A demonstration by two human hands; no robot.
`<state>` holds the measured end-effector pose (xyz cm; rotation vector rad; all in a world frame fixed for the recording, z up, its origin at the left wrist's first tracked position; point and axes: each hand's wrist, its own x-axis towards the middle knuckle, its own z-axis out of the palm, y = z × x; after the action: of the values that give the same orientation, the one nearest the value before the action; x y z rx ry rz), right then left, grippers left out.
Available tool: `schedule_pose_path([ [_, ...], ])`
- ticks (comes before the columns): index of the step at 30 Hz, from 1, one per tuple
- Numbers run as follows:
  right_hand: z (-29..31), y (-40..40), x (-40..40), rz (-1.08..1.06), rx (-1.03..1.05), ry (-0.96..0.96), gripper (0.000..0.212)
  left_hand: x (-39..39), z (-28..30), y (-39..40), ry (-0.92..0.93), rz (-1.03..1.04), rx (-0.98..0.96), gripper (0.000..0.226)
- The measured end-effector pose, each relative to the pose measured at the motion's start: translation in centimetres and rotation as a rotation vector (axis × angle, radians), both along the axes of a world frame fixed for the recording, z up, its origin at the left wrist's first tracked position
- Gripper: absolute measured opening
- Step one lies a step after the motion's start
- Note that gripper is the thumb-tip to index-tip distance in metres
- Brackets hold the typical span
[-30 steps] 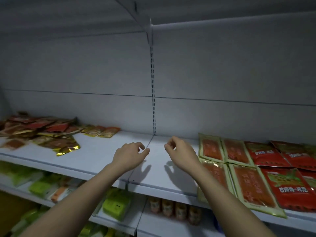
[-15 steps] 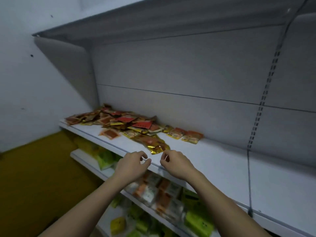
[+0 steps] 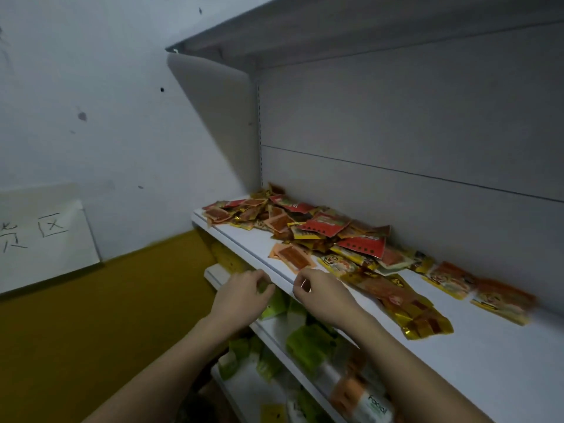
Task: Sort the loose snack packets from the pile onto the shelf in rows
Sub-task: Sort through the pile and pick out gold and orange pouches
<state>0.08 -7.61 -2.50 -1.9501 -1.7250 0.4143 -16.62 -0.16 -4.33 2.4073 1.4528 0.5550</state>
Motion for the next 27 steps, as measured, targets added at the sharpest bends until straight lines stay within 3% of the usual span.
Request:
schedule_pose_path([
  [13, -0.2, 19.6, 0.0, 0.038, 0.125, 0.104, 0.017, 0.1, -1.5, 17.8, -0.045, 0.104, -0.069, 0.019],
  [17, -0.9, 20.9, 2.0, -0.092, 0.127, 0.070, 0.010, 1.2, -3.2, 19.7, -0.181, -0.071, -0.027, 0.016],
  [20, -2.0, 19.6, 2.9, -0.251, 0.164, -0.103, 0.009, 3.2, -4.2, 21.8, -0.190, -0.166, -0.017, 0.022],
  [22, -3.0, 18.8, 2.3, -0.353, 0.114, -0.214, 0.016, 4.5, -4.9, 23.3, -0.215, -0.230, -0.013, 0.022],
  [27, -5.6, 18.4, 0.2, -0.520, -0.046, -0.205, 0.042, 5.9, -7.3, 26.9, -0.254, -0.449, -0.023, 0.020],
])
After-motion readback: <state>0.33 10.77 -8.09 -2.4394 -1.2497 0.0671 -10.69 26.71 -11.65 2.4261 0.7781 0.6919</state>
